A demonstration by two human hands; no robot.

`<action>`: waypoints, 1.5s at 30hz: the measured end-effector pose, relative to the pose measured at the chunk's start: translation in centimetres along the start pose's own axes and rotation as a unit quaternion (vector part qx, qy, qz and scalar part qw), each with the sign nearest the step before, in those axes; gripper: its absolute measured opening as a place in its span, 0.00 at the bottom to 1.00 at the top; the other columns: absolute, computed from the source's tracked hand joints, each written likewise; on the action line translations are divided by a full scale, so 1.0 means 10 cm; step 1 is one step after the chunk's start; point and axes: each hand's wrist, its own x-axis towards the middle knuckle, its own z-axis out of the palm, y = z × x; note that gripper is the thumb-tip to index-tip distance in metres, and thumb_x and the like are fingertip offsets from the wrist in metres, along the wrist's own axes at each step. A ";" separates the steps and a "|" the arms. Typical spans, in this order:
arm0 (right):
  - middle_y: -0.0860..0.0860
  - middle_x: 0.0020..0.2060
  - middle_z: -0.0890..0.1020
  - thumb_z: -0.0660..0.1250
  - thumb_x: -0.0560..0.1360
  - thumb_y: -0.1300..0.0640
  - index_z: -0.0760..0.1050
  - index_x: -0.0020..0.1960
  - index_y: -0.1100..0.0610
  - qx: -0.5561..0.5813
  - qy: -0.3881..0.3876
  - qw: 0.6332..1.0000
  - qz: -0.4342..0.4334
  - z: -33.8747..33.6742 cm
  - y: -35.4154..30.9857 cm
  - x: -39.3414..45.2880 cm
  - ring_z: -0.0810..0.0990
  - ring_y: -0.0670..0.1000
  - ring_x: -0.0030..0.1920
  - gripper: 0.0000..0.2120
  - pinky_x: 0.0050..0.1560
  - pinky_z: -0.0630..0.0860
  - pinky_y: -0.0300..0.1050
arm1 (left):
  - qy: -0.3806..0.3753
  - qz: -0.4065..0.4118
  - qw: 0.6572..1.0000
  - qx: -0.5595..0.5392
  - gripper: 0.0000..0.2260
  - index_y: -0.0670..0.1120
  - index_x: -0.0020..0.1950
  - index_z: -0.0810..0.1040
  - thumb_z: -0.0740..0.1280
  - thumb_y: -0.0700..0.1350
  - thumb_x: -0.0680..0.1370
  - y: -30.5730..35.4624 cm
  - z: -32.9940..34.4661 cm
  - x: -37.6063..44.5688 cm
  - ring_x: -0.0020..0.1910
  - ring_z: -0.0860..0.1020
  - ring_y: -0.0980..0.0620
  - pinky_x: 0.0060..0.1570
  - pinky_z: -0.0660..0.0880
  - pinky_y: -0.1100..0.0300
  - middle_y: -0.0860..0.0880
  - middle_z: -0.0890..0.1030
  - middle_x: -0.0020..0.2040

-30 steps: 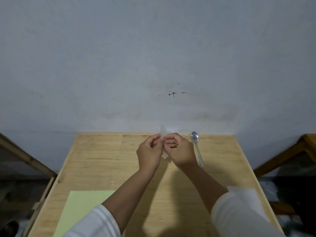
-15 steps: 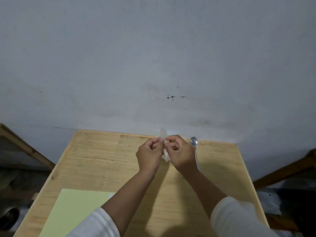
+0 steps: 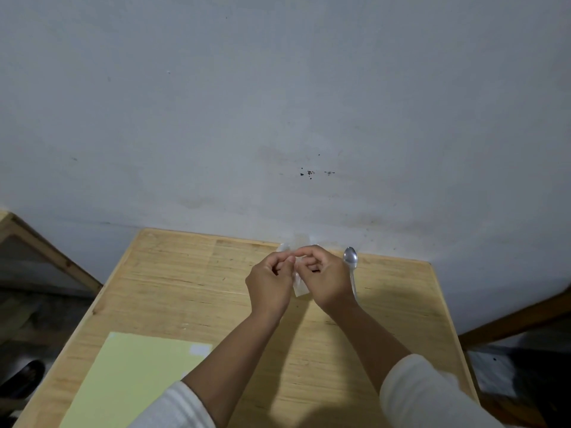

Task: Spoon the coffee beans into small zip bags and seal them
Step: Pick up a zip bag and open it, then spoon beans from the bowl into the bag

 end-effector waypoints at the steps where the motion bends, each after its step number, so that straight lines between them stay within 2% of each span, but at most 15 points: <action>1: 0.46 0.33 0.81 0.67 0.72 0.64 0.78 0.42 0.42 -0.008 0.000 1.000 -0.005 0.00 0.00 0.01 0.81 0.48 0.38 0.15 0.45 0.79 0.47 | 0.003 0.022 0.999 0.024 0.04 0.48 0.47 0.82 0.67 0.44 0.77 0.00 0.00 0.00 0.32 0.77 0.66 0.33 0.70 0.75 0.55 0.80 0.33; 5: 0.45 0.31 0.79 0.65 0.72 0.66 0.78 0.39 0.41 -0.019 0.027 0.999 0.000 0.01 0.00 0.00 0.78 0.46 0.35 0.18 0.42 0.78 0.44 | 0.038 0.088 0.992 0.083 0.05 0.47 0.46 0.82 0.66 0.41 0.76 -0.02 -0.04 0.00 0.34 0.77 0.62 0.34 0.68 0.74 0.54 0.80 0.33; 8: 0.49 0.35 0.81 0.65 0.73 0.66 0.79 0.39 0.43 -0.015 0.051 0.998 0.016 -0.03 0.06 -0.02 0.81 0.52 0.37 0.17 0.47 0.80 0.50 | 0.076 0.104 0.986 0.106 0.06 0.47 0.45 0.82 0.66 0.40 0.75 -0.08 -0.12 0.06 0.36 0.78 0.58 0.38 0.70 0.67 0.52 0.81 0.36; 10: 0.51 0.36 0.82 0.65 0.73 0.65 0.79 0.40 0.41 -0.002 0.033 0.999 0.026 -0.04 0.05 -0.04 0.81 0.54 0.39 0.18 0.49 0.80 0.53 | 0.062 0.121 0.983 0.121 0.06 0.46 0.47 0.82 0.66 0.40 0.75 -0.10 -0.14 0.05 0.37 0.78 0.58 0.38 0.72 0.69 0.53 0.81 0.37; 14: 0.51 0.38 0.84 0.66 0.74 0.64 0.79 0.42 0.41 0.009 -0.015 1.000 0.017 -0.02 -0.01 -0.08 0.83 0.51 0.42 0.16 0.50 0.80 0.51 | -0.018 0.154 0.985 0.072 0.08 0.47 0.54 0.81 0.68 0.43 0.76 -0.11 -0.19 -0.02 0.45 0.78 0.64 0.40 0.72 0.75 0.56 0.81 0.44; 17: 0.50 0.39 0.83 0.66 0.73 0.65 0.78 0.42 0.40 0.039 -0.027 0.999 0.009 -0.04 -0.03 -0.11 0.83 0.50 0.43 0.18 0.50 0.80 0.51 | -0.122 0.161 0.979 0.028 0.18 0.54 0.62 0.75 0.71 0.45 0.74 -0.20 -0.28 -0.04 0.52 0.78 0.65 0.51 0.74 0.71 0.58 0.80 0.53; 20: 0.45 0.35 0.79 0.65 0.73 0.66 0.78 0.43 0.42 0.023 -0.026 0.999 0.000 -0.06 -0.04 -0.13 0.81 0.48 0.40 0.17 0.48 0.79 0.46 | -0.196 0.167 0.964 0.061 0.34 0.61 0.68 0.65 0.77 0.47 0.67 -0.31 -0.37 -0.03 0.64 0.70 0.65 0.61 0.68 0.69 0.61 0.73 0.64; 23: 0.45 0.34 0.78 0.65 0.73 0.66 0.80 0.46 0.47 0.019 -0.047 0.999 -0.001 -0.05 -0.07 -0.15 0.78 0.43 0.37 0.14 0.44 0.77 0.37 | -0.237 0.197 0.942 0.134 0.51 0.60 0.73 0.51 0.80 0.54 0.59 -0.32 -0.41 0.02 0.72 0.54 0.69 0.67 0.55 0.74 0.65 0.56 0.73; 26: 0.45 0.35 0.78 0.65 0.73 0.67 0.81 0.46 0.50 0.037 -0.088 0.995 0.005 -0.01 -0.09 -0.16 0.76 0.39 0.35 0.13 0.42 0.73 0.31 | -0.250 0.229 0.924 0.175 0.58 0.56 0.75 0.41 0.81 0.54 0.59 -0.31 -0.43 0.07 0.72 0.46 0.70 0.66 0.48 0.78 0.63 0.48 0.75; 30: 0.47 0.35 0.77 0.66 0.73 0.66 0.81 0.45 0.49 0.021 -0.105 0.994 0.006 0.01 -0.06 -0.13 0.76 0.42 0.36 0.13 0.41 0.72 0.31 | -0.219 0.243 0.925 0.195 0.55 0.50 0.77 0.46 0.79 0.52 0.60 -0.34 -0.45 0.09 0.70 0.52 0.69 0.62 0.50 0.81 0.59 0.55 0.72; 35: 0.53 0.35 0.77 0.64 0.72 0.66 0.83 0.43 0.54 -0.064 0.004 0.998 -0.020 0.07 0.08 -0.12 0.73 0.49 0.34 0.11 0.37 0.70 0.34 | -0.175 0.255 0.929 0.202 0.42 0.49 0.74 0.58 0.76 0.50 0.65 -0.44 -0.48 0.07 0.63 0.64 0.64 0.59 0.58 0.80 0.53 0.66 0.65; 39: 0.52 0.41 0.84 0.67 0.72 0.60 0.82 0.46 0.52 0.039 -0.038 0.998 0.009 0.11 0.24 -0.14 0.83 0.49 0.42 0.07 0.47 0.80 0.45 | -0.151 0.225 0.944 0.187 0.42 0.48 0.72 0.59 0.77 0.47 0.63 -0.56 -0.48 0.03 0.62 0.64 0.60 0.57 0.59 0.79 0.54 0.63 0.62; 41: 0.51 0.40 0.85 0.66 0.72 0.59 0.81 0.47 0.51 0.057 0.001 0.997 0.054 0.08 0.35 -0.13 0.84 0.51 0.42 0.07 0.47 0.80 0.46 | -0.131 0.208 0.952 0.179 0.41 0.47 0.70 0.62 0.78 0.46 0.62 -0.63 -0.47 0.02 0.61 0.65 0.59 0.59 0.61 0.76 0.53 0.64 0.62; 43: 0.50 0.42 0.84 0.64 0.73 0.59 0.81 0.50 0.55 -0.050 0.070 0.992 0.094 -0.01 0.55 -0.09 0.82 0.50 0.43 0.09 0.45 0.75 0.37 | -0.115 0.193 0.958 0.176 0.41 0.46 0.69 0.63 0.79 0.45 0.60 -0.70 -0.46 0.02 0.61 0.66 0.59 0.60 0.66 0.68 0.53 0.65 0.63; 45: 0.54 0.48 0.82 0.64 0.73 0.61 0.80 0.53 0.59 -0.146 0.111 0.973 0.140 -0.14 0.79 -0.06 0.78 0.52 0.48 0.11 0.47 0.69 0.39 | -0.107 0.174 0.964 0.170 0.42 0.45 0.69 0.63 0.80 0.44 0.59 -0.73 -0.45 0.02 0.59 0.68 0.61 0.58 0.67 0.71 0.53 0.65 0.63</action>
